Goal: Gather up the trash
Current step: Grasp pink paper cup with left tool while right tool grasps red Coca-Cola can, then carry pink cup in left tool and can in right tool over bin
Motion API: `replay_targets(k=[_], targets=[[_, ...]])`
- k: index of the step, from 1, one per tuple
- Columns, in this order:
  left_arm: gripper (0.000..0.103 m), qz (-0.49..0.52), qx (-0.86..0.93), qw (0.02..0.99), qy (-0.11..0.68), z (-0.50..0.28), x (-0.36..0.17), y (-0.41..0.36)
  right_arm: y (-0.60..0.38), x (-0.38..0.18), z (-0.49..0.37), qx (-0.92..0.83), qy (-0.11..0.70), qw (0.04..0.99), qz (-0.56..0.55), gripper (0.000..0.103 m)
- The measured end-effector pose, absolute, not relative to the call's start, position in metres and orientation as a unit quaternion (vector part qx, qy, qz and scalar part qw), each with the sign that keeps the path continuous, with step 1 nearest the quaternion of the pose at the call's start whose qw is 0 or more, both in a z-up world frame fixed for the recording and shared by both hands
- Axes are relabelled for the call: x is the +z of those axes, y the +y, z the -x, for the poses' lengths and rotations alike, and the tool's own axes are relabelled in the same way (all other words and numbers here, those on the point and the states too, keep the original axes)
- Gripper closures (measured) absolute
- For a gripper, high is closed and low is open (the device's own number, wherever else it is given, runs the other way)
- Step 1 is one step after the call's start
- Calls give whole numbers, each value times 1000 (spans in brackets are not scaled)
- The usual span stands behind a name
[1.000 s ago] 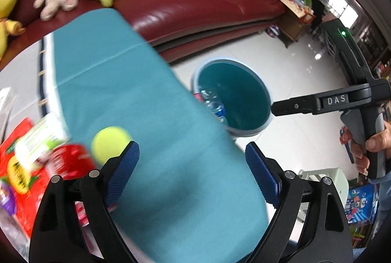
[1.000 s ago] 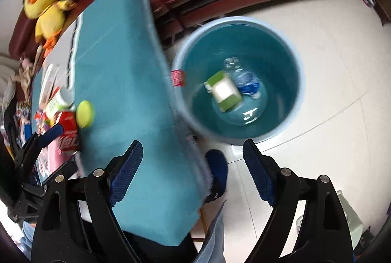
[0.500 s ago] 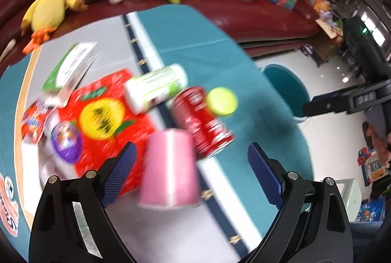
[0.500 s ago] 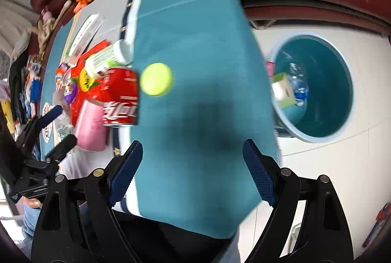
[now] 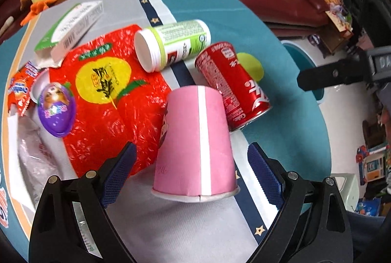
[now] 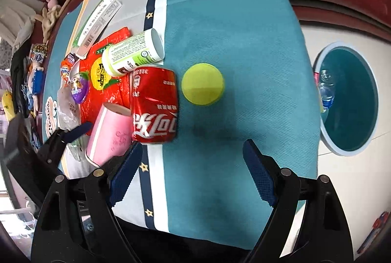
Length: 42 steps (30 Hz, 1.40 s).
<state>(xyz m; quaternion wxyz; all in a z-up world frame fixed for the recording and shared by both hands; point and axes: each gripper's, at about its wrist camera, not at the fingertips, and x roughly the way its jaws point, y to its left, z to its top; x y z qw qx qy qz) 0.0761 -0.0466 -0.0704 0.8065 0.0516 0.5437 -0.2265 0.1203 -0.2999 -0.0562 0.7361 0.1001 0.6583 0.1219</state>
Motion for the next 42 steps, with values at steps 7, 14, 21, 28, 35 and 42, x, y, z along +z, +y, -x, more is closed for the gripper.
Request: replay_targets(k=[7, 14, 21, 28, 35, 42], targets=[[42, -38, -233, 806, 543, -78, -77, -33, -281, -65, -135, 138, 663, 727, -113, 23], [42, -12, -222, 814, 537, -77, -75, -3, -253, -83, -151, 162, 671, 715, -115, 27], [42, 7, -220, 817, 533, -72, -72, 16, -242, -108, -160, 164, 684, 701, -115, 34], [42, 13, -216, 820, 529, -75, -69, 12, -231, -112, -151, 182, 674, 709, -99, 43], [42, 1, -217, 829, 516, -71, -55, -2, -236, -82, -134, 202, 644, 733, -90, 43], [42, -13, -233, 836, 497, -65, -31, -25, -276, -57, -124, 192, 617, 755, -114, 43]])
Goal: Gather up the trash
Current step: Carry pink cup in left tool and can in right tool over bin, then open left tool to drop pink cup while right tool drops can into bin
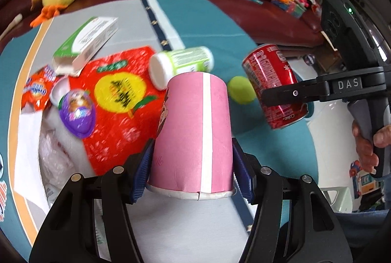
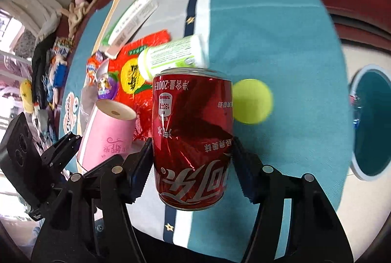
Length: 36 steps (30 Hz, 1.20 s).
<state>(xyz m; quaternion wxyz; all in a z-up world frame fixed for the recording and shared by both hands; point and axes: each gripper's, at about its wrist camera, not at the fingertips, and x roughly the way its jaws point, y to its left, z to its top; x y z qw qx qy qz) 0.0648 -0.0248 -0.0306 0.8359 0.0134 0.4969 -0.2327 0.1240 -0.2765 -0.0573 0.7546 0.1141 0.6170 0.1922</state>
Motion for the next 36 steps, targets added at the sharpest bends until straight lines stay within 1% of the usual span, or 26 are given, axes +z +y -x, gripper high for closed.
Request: replay_targets(k=[8, 18, 26, 36], targets=[[42, -48, -270, 834, 480, -75, -12, -89, -367, -40, -106, 141, 580, 784, -172, 43], [42, -92, -330, 813, 471, -94, -6, -207, -502, -39, -84, 54, 543, 805, -232, 43], [42, -133, -368, 783, 484, -104, -29, -304, -583, -69, -77, -3, 542, 797, -266, 43], [41, -158, -386, 752, 511, -117, -67, -373, -634, -107, -79, -32, 561, 776, -288, 43]])
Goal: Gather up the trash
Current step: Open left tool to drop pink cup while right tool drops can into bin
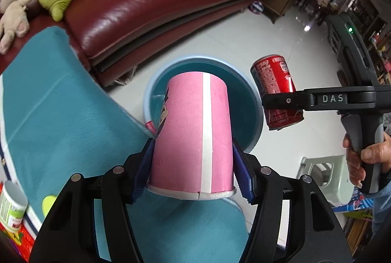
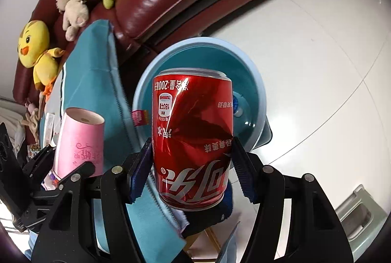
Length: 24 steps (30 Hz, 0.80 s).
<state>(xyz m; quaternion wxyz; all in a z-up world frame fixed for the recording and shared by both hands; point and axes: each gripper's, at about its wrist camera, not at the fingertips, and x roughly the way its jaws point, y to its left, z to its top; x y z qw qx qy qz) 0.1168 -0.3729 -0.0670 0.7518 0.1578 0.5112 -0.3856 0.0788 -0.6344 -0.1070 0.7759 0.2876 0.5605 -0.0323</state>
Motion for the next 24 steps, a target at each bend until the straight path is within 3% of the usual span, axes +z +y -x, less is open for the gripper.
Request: replay_targets(k=[8, 10, 19, 22, 24], targets=[[33, -178, -370, 745, 526, -130, -90, -400, -645, -121, -88, -37, 570, 768, -291, 43], [25, -175, -366, 747, 527, -132, -91, -398, -645, -125, -90, -37, 575, 765, -290, 43], [15, -164, -356, 750, 532, -130, -91, -371, -635, -134, -102, -30, 590, 757, -280, 43], [13, -157, -355, 752, 533, -128, -89, -359, -629, -139, -105, -31, 602, 749, -274, 31], [11, -151, -353, 752, 535, -127, -87, -351, -627, -138, -106, -36, 603, 750, -270, 30]])
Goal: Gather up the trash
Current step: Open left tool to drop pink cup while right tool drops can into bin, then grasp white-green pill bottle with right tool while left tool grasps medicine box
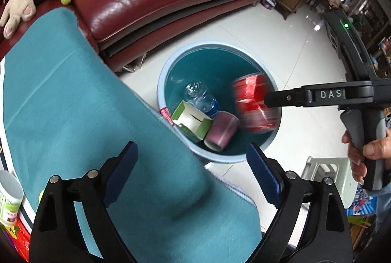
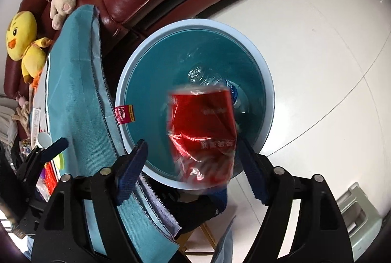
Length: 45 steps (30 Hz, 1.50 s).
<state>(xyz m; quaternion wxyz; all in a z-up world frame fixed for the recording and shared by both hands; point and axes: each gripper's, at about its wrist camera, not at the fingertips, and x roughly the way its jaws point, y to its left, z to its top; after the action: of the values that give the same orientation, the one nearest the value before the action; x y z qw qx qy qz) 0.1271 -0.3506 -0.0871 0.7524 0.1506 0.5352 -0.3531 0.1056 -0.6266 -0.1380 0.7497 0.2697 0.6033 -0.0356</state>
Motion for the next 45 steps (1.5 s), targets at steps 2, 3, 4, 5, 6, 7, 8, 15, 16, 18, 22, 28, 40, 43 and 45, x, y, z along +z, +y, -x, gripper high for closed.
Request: replay_targets(k=[2, 3, 4, 5, 6, 7, 8, 15, 16, 18, 22, 28, 40, 43, 45], targets=[[11, -145, -352, 753, 537, -127, -85, -344, -625, -137, -105, -38, 604, 749, -269, 30], [11, -142, -351, 754, 537, -127, -84, -339, -624, -135, -105, -41, 605, 750, -266, 30], [11, -138, -351, 755, 536, -127, -82, -334, -622, -134, -105, -42, 605, 750, -263, 30], [11, -135, -351, 756, 536, -127, -81, -330, -621, -133, -104, -43, 606, 750, -262, 29], [11, -131, -350, 758, 535, -126, -79, -324, -619, -131, -103, -44, 608, 750, -259, 28], [11, -127, -349, 759, 534, -126, -78, -319, -617, -130, -102, -45, 608, 749, -257, 28], [11, -124, -348, 760, 534, -126, -77, -314, -615, -129, -102, -45, 609, 749, -255, 28], [11, -105, -333, 776, 526, -120, -65, -268, -582, -109, -99, -36, 615, 754, -229, 27], [11, -102, -328, 779, 524, -119, -62, -260, -574, -106, -99, -32, 616, 755, -223, 27], [11, -94, -320, 785, 521, -119, -58, -243, -559, -101, -101, -23, 618, 756, -214, 27], [11, -81, -303, 798, 515, -116, -49, -205, -521, -88, -106, -3, 621, 762, -187, 27], [10, -61, -271, 816, 506, -112, -38, -141, -452, -71, -114, 37, 630, 765, -130, 27], [9, -39, -199, 846, 494, -110, -27, -16, -319, -42, -133, 116, 625, 771, 36, 27], [8, -43, -187, 850, 491, -109, -25, 7, -287, -38, -139, 140, 615, 771, 92, 27], [8, -52, -181, 853, 486, -109, -22, 23, -263, -35, -146, 160, 603, 769, 137, 27]])
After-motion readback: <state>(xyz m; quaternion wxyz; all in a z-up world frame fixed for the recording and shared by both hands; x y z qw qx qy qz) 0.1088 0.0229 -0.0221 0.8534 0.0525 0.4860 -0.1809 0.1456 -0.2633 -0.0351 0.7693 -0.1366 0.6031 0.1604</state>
